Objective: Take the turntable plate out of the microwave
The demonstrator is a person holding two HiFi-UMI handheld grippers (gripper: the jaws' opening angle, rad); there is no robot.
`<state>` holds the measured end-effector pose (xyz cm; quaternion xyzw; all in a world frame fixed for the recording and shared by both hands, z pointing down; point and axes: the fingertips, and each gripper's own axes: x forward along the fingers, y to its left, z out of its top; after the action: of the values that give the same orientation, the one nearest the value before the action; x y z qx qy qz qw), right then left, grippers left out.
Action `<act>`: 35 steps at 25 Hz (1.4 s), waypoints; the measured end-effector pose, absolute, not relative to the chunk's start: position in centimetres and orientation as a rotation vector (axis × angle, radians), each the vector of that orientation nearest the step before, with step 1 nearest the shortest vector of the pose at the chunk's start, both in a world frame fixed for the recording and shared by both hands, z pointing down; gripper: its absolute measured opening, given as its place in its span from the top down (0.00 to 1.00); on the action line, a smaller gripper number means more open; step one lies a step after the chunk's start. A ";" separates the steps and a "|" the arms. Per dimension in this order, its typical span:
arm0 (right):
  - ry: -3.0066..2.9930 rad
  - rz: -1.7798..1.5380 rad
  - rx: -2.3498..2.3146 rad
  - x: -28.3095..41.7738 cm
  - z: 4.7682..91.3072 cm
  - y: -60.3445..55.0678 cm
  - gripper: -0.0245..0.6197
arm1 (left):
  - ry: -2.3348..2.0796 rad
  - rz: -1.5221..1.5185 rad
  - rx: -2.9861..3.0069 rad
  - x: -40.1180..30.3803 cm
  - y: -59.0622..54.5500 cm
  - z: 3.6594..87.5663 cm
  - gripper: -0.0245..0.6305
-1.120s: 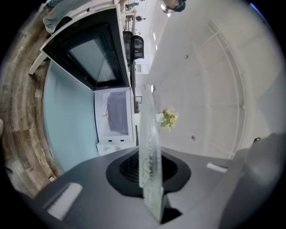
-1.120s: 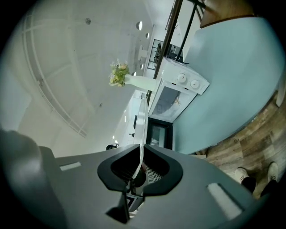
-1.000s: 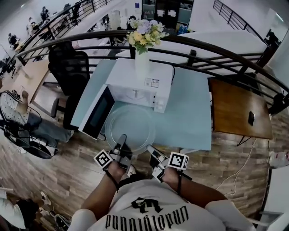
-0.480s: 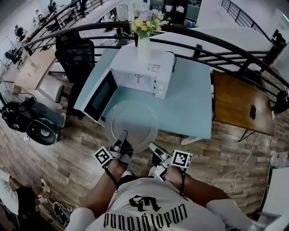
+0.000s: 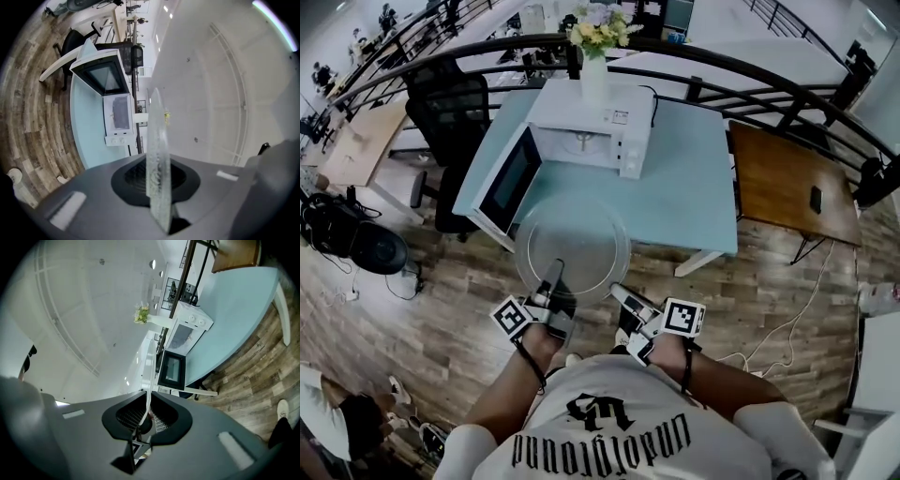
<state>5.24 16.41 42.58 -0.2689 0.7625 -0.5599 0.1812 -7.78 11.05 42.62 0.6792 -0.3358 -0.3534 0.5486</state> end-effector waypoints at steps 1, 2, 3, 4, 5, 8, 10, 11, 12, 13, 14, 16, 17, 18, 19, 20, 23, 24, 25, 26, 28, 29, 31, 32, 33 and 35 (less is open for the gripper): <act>2.154 -1.572 -0.764 4.8 42.3 17.0 0.91 | -0.781 -0.839 1.614 -8.1 11.5 42.3 0.85; 2.155 -1.562 -0.767 4.4 42.0 17.6 0.91 | -0.769 -0.839 1.617 -8.3 12.0 42.0 0.85; 2.153 -1.555 -0.768 4.0 41.8 18.3 0.91 | -0.759 -0.836 1.617 -8.7 12.7 41.9 0.85; 2.151 -1.550 -0.771 3.6 41.7 19.0 0.91 | -0.752 -0.829 1.618 -9.0 13.3 41.8 0.85; 2.151 -1.546 -0.778 3.1 41.7 19.7 0.91 | -0.748 -0.819 1.622 -9.4 13.9 41.8 0.85; 2.156 -1.530 -0.799 1.8 41.3 21.5 0.91 | -0.731 -0.794 1.644 -10.8 15.3 41.3 0.85; 2.148 -1.529 -0.812 0.9 41.1 22.6 0.91 | -0.717 -0.787 1.652 -11.6 16.3 40.9 0.85; 2.144 -1.528 -0.817 0.5 41.0 23.2 0.91 | -0.713 -0.781 1.654 -12.1 16.7 40.8 0.85; 2.142 -1.524 -0.820 0.0 40.8 23.7 0.91 | -0.711 -0.773 1.658 -12.5 17.2 40.7 0.85; 2.140 -1.521 -0.824 -0.4 40.7 24.3 0.91 | -0.708 -0.765 1.665 -12.9 17.7 40.5 0.85; 2.137 -1.520 -0.829 -0.8 40.6 24.8 0.91 | -0.703 -0.758 1.670 -13.3 18.2 40.4 0.85; 2.134 -1.520 -0.832 -1.5 40.6 26.1 0.91 | -0.692 -0.750 1.670 -13.9 19.3 40.2 0.85; 2.133 -1.522 -0.833 -1.9 40.6 26.7 0.91 | -0.686 -0.748 1.666 -14.2 19.8 40.2 0.85; 2.132 -1.525 -0.835 -2.3 40.8 27.3 0.91 | -0.681 -0.747 1.663 -14.5 20.4 40.3 0.85; 2.132 -1.528 -0.838 -2.6 40.9 27.8 0.91 | -0.679 -0.744 1.661 -14.9 20.9 40.4 0.85; 2.131 -1.532 -0.841 -2.9 41.0 28.3 0.91 | -0.680 -0.740 1.659 -15.2 21.3 40.6 0.85; 2.121 -1.545 -0.845 -3.3 41.4 29.1 0.91 | -0.682 -0.729 1.659 -15.7 22.1 41.0 0.85; 2.117 -1.547 -0.841 -3.4 41.5 29.3 0.91 | -0.678 -0.730 1.658 -15.8 22.3 41.0 0.85; 2.113 -1.550 -0.839 -3.5 41.6 29.5 0.91 | -0.675 -0.731 1.656 -15.8 22.5 41.1 0.85; 2.109 -1.554 -0.841 -3.6 41.7 29.7 0.91 | -0.673 -0.732 1.653 -15.8 22.7 41.2 0.85; 2.107 -1.561 -0.849 -3.8 41.7 30.0 0.91 | -0.669 -0.736 1.643 -16.0 23.0 41.2 0.85; 2.108 -1.561 -0.852 -3.9 41.6 30.1 0.91 | -0.667 -0.740 1.638 -16.1 23.1 41.2 0.85; 2.114 -1.558 -0.857 -4.0 41.4 30.2 0.91 | -0.664 -0.742 1.634 -16.3 23.2 41.1 0.85; 2.117 -1.556 -0.857 -4.1 41.3 30.3 0.91 | -0.663 -0.741 1.634 -16.3 23.2 41.1 0.85; 2.121 -1.553 -0.857 -4.1 41.3 30.3 0.91 | -0.661 -0.739 1.634 -16.3 23.2 41.2 0.85; 2.117 -1.553 -0.859 -4.1 41.4 30.3 0.91 | -0.659 -0.737 1.636 -16.3 23.2 41.3 0.85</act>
<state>-4.07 30.32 41.39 -0.3055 0.7525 -0.5522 0.1883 -16.29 23.23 41.27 0.6990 -0.2816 -0.3147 0.5771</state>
